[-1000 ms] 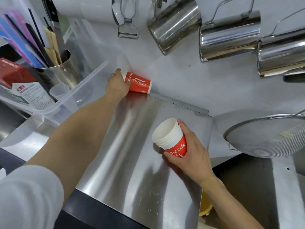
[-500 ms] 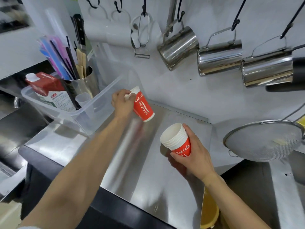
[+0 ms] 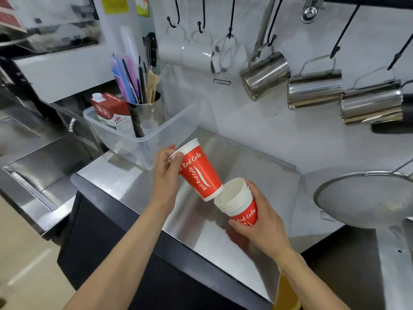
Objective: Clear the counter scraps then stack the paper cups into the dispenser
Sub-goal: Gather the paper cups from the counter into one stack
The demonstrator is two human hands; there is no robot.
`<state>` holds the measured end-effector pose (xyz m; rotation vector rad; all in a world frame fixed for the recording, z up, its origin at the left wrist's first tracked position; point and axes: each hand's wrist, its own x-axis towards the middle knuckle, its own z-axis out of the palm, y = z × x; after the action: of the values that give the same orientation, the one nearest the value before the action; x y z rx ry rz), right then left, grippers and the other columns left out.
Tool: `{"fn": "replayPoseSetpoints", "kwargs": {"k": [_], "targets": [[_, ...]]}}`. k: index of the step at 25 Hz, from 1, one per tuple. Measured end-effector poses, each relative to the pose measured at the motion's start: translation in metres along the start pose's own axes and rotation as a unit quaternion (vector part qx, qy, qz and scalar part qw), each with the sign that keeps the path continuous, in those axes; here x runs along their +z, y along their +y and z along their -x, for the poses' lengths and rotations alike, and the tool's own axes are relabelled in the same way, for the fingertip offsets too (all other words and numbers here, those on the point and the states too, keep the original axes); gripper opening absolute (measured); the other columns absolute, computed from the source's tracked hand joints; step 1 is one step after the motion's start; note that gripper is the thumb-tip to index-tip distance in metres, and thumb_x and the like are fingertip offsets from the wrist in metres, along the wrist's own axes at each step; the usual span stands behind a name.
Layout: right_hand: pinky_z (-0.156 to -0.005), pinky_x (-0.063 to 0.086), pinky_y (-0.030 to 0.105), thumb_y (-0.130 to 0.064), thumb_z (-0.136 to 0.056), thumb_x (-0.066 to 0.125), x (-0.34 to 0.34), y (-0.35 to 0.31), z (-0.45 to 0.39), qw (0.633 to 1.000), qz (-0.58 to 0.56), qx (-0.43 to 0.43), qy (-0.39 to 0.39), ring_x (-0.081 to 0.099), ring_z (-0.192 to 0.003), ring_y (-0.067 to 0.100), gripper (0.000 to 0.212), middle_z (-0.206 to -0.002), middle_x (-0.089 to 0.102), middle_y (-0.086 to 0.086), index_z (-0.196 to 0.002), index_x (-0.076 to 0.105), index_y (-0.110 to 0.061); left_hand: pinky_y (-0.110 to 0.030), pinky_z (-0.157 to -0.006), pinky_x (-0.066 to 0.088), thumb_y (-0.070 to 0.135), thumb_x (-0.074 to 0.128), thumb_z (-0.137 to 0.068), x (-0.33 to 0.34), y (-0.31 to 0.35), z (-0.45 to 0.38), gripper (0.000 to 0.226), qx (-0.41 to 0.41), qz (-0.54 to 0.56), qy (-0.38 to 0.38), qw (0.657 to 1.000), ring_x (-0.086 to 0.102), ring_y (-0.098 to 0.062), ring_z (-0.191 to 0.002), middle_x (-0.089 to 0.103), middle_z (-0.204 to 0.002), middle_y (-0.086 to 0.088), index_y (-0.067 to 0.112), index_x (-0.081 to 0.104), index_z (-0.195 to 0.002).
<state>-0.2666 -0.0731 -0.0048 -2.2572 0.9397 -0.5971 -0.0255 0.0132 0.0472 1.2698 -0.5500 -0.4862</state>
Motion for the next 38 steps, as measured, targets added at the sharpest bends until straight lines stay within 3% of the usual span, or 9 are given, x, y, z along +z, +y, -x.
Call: {"fn": "replayPoseSetpoints", "kwargs": {"k": [5, 8, 14, 17, 22, 24, 29, 34, 38], "targets": [[-0.086, 0.055, 0.029, -0.064, -0.065, 0.076, 0.001, -0.010, 0.016, 1.000, 0.000, -0.013, -0.014, 0.056, -0.108, 0.006, 0.100, -0.132, 0.042, -0.026, -0.143, 0.014, -0.062, -0.030, -0.086, 0.050, 0.047, 0.063, -0.082, -0.015, -0.003, 0.036, 0.023, 0.001, 0.002, 0.004, 1.000, 0.061, -0.006, -0.101, 0.062, -0.118, 0.009, 0.031, 0.062, -0.098], [-0.084, 0.053, 0.027, -0.065, -0.064, 0.075, 0.001, -0.013, 0.024, 1.000, 0.002, -0.022, -0.021, 0.056, -0.105, 0.005, 0.100, -0.129, 0.042, -0.027, -0.141, 0.010, -0.067, -0.034, -0.089, 0.050, 0.037, 0.059, -0.087, -0.016, 0.000, 0.054, 0.014, 0.003, 0.012, 0.005, 1.000, 0.060, -0.010, -0.105, 0.057, -0.131, -0.010, 0.027, 0.063, -0.095], [-0.080, 0.050, 0.024, -0.068, -0.063, 0.073, 0.000, -0.014, 0.032, 0.999, 0.006, -0.032, -0.034, 0.056, -0.102, 0.005, 0.101, -0.126, 0.042, -0.026, -0.139, 0.006, -0.069, -0.043, -0.099, 0.049, 0.047, 0.061, -0.082, -0.016, 0.004, 0.081, 0.014, 0.019, 0.015, -0.013, 1.000, 0.059, -0.016, -0.110, 0.059, -0.130, -0.005, 0.037, 0.069, -0.087], [-0.084, 0.054, 0.027, -0.066, -0.065, 0.076, -0.001, -0.013, 0.033, 0.999, 0.003, -0.035, -0.042, 0.056, -0.105, 0.007, 0.101, -0.127, 0.042, -0.026, -0.140, 0.007, -0.067, -0.049, -0.103, 0.045, 0.045, 0.060, -0.082, -0.014, -0.002, 0.091, 0.020, 0.002, 0.010, -0.034, 0.999, 0.059, -0.020, -0.111, 0.060, -0.125, -0.016, 0.030, 0.071, -0.088], [-0.079, 0.052, 0.021, -0.070, -0.063, 0.073, -0.004, -0.009, 0.032, 0.998, -0.009, -0.045, -0.046, 0.057, -0.102, -0.001, 0.100, -0.128, 0.040, -0.033, -0.144, 0.015, -0.063, -0.019, -0.096, 0.044, 0.041, 0.054, -0.088, -0.007, -0.012, 0.106, 0.036, 0.005, -0.068, -0.091, 0.993, 0.056, -0.006, -0.121, 0.057, -0.133, -0.004, 0.015, 0.068, -0.109], [-0.076, 0.047, 0.015, -0.072, -0.063, 0.072, -0.003, -0.008, 0.031, 0.997, -0.011, -0.049, -0.050, 0.055, -0.100, -0.007, 0.100, -0.126, 0.039, -0.036, -0.144, 0.014, -0.064, -0.005, -0.092, 0.040, 0.035, 0.053, -0.092, -0.003, -0.018, 0.110, 0.032, -0.006, -0.099, -0.102, 0.990, 0.048, 0.008, -0.125, 0.048, -0.143, 0.007, 0.007, 0.066, -0.098], [-0.077, 0.043, 0.011, -0.073, -0.063, 0.071, -0.004, -0.003, 0.027, 0.996, -0.021, -0.056, -0.066, 0.053, -0.101, -0.011, 0.100, -0.121, 0.034, -0.048, -0.143, 0.011, -0.065, -0.021, -0.100, 0.046, 0.043, 0.061, -0.087, 0.012, -0.021, 0.121, 0.032, -0.013, -0.065, -0.131, 0.989, 0.054, -0.009, -0.129, 0.056, -0.142, 0.008, 0.012, 0.058, -0.077], [-0.081, 0.048, 0.015, -0.072, -0.066, 0.072, -0.006, 0.002, 0.024, 0.993, -0.038, -0.081, -0.077, 0.055, -0.107, 0.000, 0.099, -0.126, 0.031, -0.047, -0.144, 0.011, -0.063, -0.025, -0.100, 0.045, 0.046, 0.063, -0.081, 0.024, -0.028, 0.133, 0.046, -0.026, -0.070, -0.115, 0.991, 0.053, -0.013, -0.129, 0.057, -0.141, 0.005, 0.001, 0.056, -0.079], [-0.080, 0.052, 0.021, -0.068, -0.066, 0.073, -0.010, 0.005, 0.019, 0.991, -0.045, -0.091, -0.086, 0.055, -0.103, 0.001, 0.099, -0.121, 0.034, -0.049, -0.143, 0.011, -0.065, -0.020, -0.092, 0.049, 0.029, 0.065, -0.088, 0.035, -0.030, 0.142, 0.032, -0.044, -0.053, -0.105, 0.992, 0.056, -0.009, -0.124, 0.057, -0.140, 0.001, 0.000, 0.052, -0.089]]}}
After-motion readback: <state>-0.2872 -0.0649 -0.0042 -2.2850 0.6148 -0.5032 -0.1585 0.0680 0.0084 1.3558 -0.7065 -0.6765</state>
